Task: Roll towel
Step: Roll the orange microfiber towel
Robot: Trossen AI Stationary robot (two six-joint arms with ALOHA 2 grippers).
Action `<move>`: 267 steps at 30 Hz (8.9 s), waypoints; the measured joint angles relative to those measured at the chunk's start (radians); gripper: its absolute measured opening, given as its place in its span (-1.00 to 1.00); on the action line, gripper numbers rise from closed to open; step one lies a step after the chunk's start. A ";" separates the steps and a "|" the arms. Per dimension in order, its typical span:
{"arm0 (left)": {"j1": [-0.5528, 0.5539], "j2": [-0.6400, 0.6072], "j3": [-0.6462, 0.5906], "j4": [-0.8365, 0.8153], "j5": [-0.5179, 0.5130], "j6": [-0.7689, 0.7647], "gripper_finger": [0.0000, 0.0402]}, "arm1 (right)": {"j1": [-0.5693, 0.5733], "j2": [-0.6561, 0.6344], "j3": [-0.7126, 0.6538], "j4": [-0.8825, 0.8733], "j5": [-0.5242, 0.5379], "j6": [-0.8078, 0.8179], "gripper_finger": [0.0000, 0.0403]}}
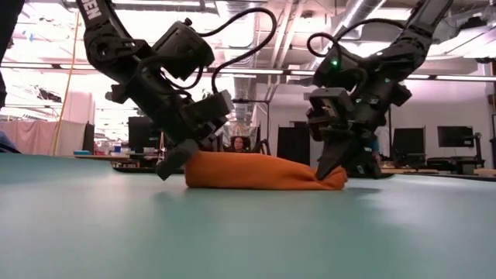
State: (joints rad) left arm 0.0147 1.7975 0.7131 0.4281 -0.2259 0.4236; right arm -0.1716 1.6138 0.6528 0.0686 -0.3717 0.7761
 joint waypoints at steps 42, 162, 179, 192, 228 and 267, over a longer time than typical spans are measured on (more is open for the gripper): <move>0.053 -0.053 0.000 -0.110 0.150 0.032 -1.00 | -0.127 -0.071 0.056 -0.127 -0.163 0.008 -0.82; 0.217 0.082 0.000 -0.040 0.443 -0.079 -1.00 | -0.275 0.000 0.097 -0.427 -0.383 0.323 -0.83; 0.218 -0.096 -0.005 -0.126 0.249 0.011 -1.00 | -0.273 0.029 0.097 -0.401 -0.389 0.274 -0.82; 0.217 -0.142 -0.003 -0.171 0.243 0.043 -1.00 | -0.266 0.021 0.098 -0.320 -0.389 0.243 -0.82; 0.173 -0.287 0.000 -0.120 0.435 -0.075 -1.00 | -0.267 0.031 0.145 -0.352 -0.360 0.176 -0.82; 0.104 -0.063 0.007 -0.033 0.271 0.103 -1.00 | -0.268 0.031 0.145 -0.361 -0.374 0.273 -0.82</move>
State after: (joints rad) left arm 0.1187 1.7342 0.7201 0.3952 0.0454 0.5270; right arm -0.4393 1.6444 0.7975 -0.2928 -0.7460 1.0492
